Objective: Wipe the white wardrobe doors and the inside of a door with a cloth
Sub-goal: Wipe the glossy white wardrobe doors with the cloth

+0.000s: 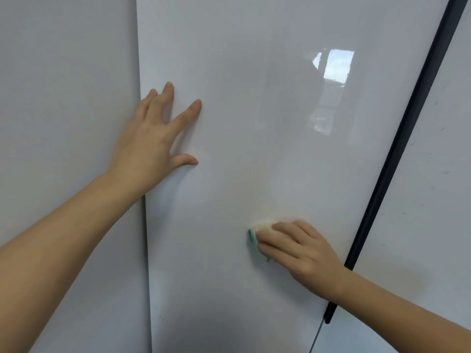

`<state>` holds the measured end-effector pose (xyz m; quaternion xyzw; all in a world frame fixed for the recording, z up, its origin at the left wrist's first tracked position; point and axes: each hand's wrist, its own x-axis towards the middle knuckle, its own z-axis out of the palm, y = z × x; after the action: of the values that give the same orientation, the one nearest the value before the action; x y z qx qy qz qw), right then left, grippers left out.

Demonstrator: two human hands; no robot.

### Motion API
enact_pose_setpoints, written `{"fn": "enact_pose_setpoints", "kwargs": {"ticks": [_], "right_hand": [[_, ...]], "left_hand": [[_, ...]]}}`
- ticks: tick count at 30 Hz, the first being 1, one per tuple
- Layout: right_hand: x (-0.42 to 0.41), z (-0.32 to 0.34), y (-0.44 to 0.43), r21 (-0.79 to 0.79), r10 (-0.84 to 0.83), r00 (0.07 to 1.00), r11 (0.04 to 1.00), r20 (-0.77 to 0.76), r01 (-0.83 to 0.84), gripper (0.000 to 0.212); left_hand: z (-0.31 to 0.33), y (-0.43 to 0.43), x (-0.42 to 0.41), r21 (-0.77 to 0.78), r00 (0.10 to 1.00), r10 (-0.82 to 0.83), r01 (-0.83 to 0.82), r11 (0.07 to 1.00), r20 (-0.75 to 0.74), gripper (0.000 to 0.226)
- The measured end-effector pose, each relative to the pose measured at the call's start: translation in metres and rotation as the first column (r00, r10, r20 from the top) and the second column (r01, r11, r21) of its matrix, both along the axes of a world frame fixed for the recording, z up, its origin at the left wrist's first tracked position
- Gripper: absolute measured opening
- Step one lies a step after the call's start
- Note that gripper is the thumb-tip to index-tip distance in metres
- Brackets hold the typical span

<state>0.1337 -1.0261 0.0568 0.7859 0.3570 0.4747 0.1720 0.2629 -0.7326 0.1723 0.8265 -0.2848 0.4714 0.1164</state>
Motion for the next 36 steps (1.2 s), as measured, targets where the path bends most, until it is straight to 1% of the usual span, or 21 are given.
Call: {"fn": "enact_pose_setpoints", "kwargs": {"ticks": [3,4,5,7,9,11,13,15,17,18,19,20,22,24,25,27,28,30,32,33,36], "right_hand": [[0.021,0.02,0.026,0.25,0.012,0.992,0.967,0.128,-0.044,0.014],[0.028,0.014,0.037,0.294,0.025,0.99,0.954,0.139,-0.066,0.014],[0.034,0.001,0.047,0.299,0.049,0.99,0.95,0.129,-0.086,0.014],[0.04,-0.037,0.063,0.217,0.104,0.994,0.97,0.034,-0.109,0.014],[0.041,-0.068,0.068,0.081,0.117,0.988,0.991,-0.097,-0.109,0.014],[0.046,-0.067,0.071,0.007,0.115,0.981,0.993,-0.154,-0.115,0.013],[0.055,-0.041,0.082,0.031,0.13,0.986,0.991,-0.108,-0.128,0.016],[0.069,-0.004,0.101,0.148,0.138,0.99,0.979,0.027,-0.141,0.018],[0.087,0.019,0.125,0.27,0.125,0.983,0.95,0.138,-0.159,0.015],[0.094,0.019,0.138,0.298,0.131,0.98,0.939,0.152,-0.171,0.013],[0.1,0.009,0.147,0.29,0.147,0.979,0.939,0.141,-0.183,0.012],[0.104,-0.007,0.154,0.248,0.172,0.98,0.95,0.097,-0.191,0.011],[0.105,-0.038,0.157,0.108,0.2,0.98,0.974,-0.011,-0.197,0.014],[0.107,-0.039,0.156,0.034,0.185,0.98,0.983,-0.072,-0.183,0.019],[0.11,-0.028,0.158,0.042,0.185,0.98,0.982,-0.071,-0.182,0.021],[0.115,0.006,0.167,0.143,0.191,0.982,0.972,0.0,-0.189,0.024],[0.119,0.023,0.172,0.2,0.187,0.981,0.96,0.054,-0.194,0.023],[0.127,0.039,0.183,0.256,0.174,0.977,0.946,0.121,-0.2,0.014],[0.134,0.018,0.188,0.261,0.191,0.975,0.941,0.113,-0.215,0.008],[0.134,-0.004,0.188,0.233,0.21,0.975,0.947,0.071,-0.221,0.008],[0.122,-0.083,0.175,0.014,0.206,0.972,0.978,-0.111,-0.206,0.015]], "left_hand": [[0.001,0.002,0.002,0.002,1.0,-0.011,0.011,1.0,0.018,0.097],[0.001,0.003,0.002,0.006,1.0,-0.011,0.011,1.0,0.02,0.097],[0.001,0.003,0.002,0.012,1.0,-0.01,0.009,1.0,0.02,0.097],[0.0,0.005,0.002,0.029,1.0,0.001,-0.002,1.0,0.017,0.097],[0.0,0.009,0.002,0.031,1.0,0.005,-0.005,1.0,-0.012,0.099],[0.0,0.015,0.004,-0.026,0.995,-0.011,0.008,1.0,-0.097,0.103],[0.001,0.02,0.006,-0.062,0.989,-0.029,0.021,0.998,-0.146,0.103],[0.003,0.021,0.007,-0.055,0.988,-0.038,0.03,0.998,-0.15,0.099],[0.004,0.022,0.008,-0.048,0.987,-0.042,0.035,0.998,-0.157,0.092],[0.005,0.023,0.008,-0.046,0.986,-0.045,0.038,0.998,-0.162,0.088],[0.006,0.024,0.008,-0.043,0.985,-0.052,0.045,0.998,-0.165,0.085],[0.007,0.025,0.007,-0.038,0.984,-0.06,0.054,0.998,-0.168,0.082],[0.008,0.026,0.007,-0.022,0.981,-0.068,0.065,0.998,-0.181,0.08],[0.009,0.026,0.006,-0.008,0.979,-0.061,0.06,0.998,-0.194,0.078],[0.009,0.027,0.006,-0.005,0.98,-0.06,0.06,0.998,-0.189,0.078],[0.009,0.027,0.007,-0.013,0.982,-0.076,0.075,0.997,-0.172,0.075],[0.008,0.027,0.007,-0.025,0.983,-0.084,0.081,0.996,-0.165,0.073],[0.008,0.027,0.006,-0.044,0.981,-0.096,0.09,0.995,-0.17,0.07],[0.01,0.028,0.005,-0.04,0.975,-0.109,0.103,0.994,-0.194,0.069],[0.011,0.029,0.003,-0.037,0.973,-0.109,0.104,0.994,-0.203,0.069],[0.012,0.031,0.0,-0.024,0.965,-0.11,0.108,0.994,-0.236,0.071]]}}
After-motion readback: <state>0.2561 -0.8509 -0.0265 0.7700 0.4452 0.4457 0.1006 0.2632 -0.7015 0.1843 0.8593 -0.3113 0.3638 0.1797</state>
